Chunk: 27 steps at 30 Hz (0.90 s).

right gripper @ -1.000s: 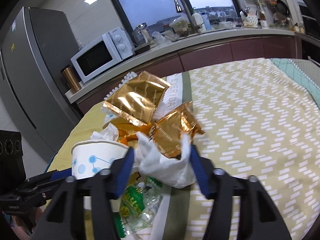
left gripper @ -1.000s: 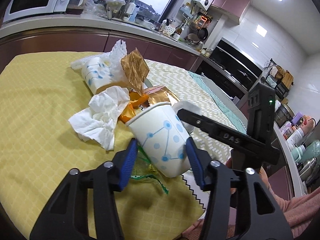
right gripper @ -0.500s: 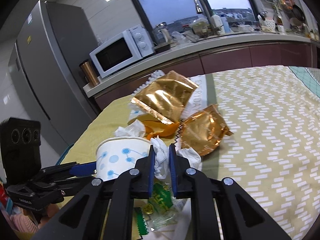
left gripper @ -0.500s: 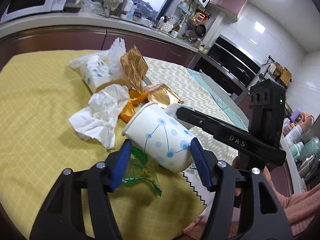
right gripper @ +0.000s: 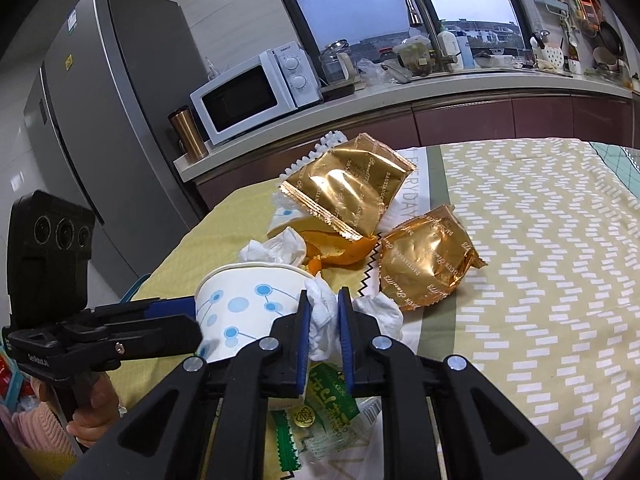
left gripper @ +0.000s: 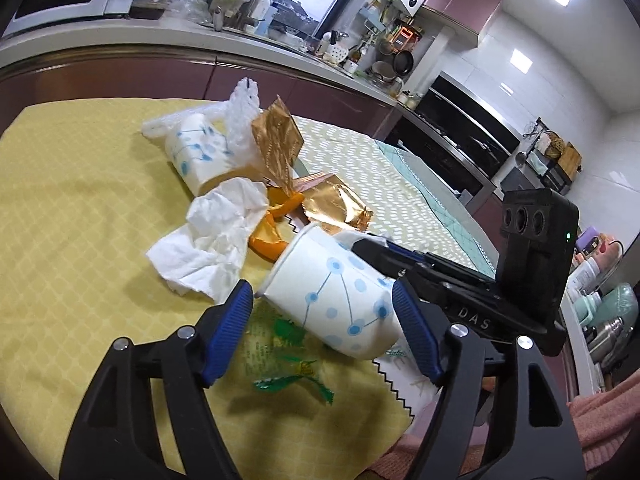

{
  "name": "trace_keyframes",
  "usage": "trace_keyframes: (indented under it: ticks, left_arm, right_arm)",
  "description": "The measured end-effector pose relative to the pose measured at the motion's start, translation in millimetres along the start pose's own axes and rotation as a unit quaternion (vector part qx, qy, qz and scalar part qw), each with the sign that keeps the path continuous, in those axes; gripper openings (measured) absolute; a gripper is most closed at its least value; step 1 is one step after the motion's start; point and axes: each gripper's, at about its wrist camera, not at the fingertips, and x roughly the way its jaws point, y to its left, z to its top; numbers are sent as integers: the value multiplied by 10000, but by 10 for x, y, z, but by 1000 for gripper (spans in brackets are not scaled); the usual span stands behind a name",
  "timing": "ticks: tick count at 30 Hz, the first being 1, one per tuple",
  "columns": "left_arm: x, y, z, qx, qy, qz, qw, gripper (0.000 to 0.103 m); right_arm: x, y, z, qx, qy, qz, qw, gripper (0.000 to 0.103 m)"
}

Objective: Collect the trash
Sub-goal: 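Grasp the white dotted paper cup with the left tool while the right tool grasps crumpled tissue, then carry the cup and tissue over the blue wastebasket with both tools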

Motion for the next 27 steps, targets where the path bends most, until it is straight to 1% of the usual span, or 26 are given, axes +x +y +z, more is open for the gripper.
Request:
trace_keyframes:
  ticks: [2, 3, 6, 9, 11, 12, 16, 18, 21, 23, 24, 25, 26, 27]
  left_arm:
    - [38, 10, 16, 19, 10, 31, 10000, 70]
    - [55, 13, 14, 27, 5, 28, 10000, 65]
    - [47, -23, 30, 148, -60, 91, 9998, 56]
    - [18, -69, 30, 280, -130, 153, 9994, 51]
    - [17, -79, 25, 293, -102, 165, 9994, 53]
    - [26, -71, 20, 274, -58, 149, 9995, 58]
    - [117, -5, -3, 80, 165, 105, 9998, 66]
    - [146, 15, -6, -11, 277, -70, 9996, 67]
    - [202, 23, -15, -61, 391, -160, 9991, 69]
    - [209, 19, -2, -72, 390, -192, 9990, 66]
    - [214, 18, 2, -79, 376, -204, 9991, 59]
    - [212, 22, 10, -112, 383, -280, 9988, 55]
    - [218, 34, 17, -187, 398, -399, 9982, 46]
    - [218, 39, 18, -228, 395, -452, 9979, 41]
  right_arm:
    - [-2, -3, -5, -2, -17, -13, 10000, 13]
    - [-10, -14, -6, 18, -28, -20, 10000, 13]
    - [-11, -55, -12, 97, -38, -31, 9999, 13]
    - [-13, -86, -25, 172, -43, -29, 9998, 13]
    - [-10, -91, -25, 188, -46, -26, 9998, 13]
    - [-14, -92, -25, 189, -53, -7, 9998, 13]
    - [1, -58, -24, 132, -42, 2, 9999, 13]
    - [-1, -58, -30, 146, -48, 15, 9999, 13]
    - [6, -57, -39, 145, -44, 0, 9999, 13]
    - [11, -60, -42, 167, -49, 6, 9998, 13]
    - [11, -61, -42, 168, -51, 4, 9998, 13]
    - [8, -61, -46, 173, -49, 25, 9998, 13]
    - [6, -62, -47, 174, -50, 25, 9998, 13]
    - [3, -65, -46, 170, -58, 17, 9998, 13]
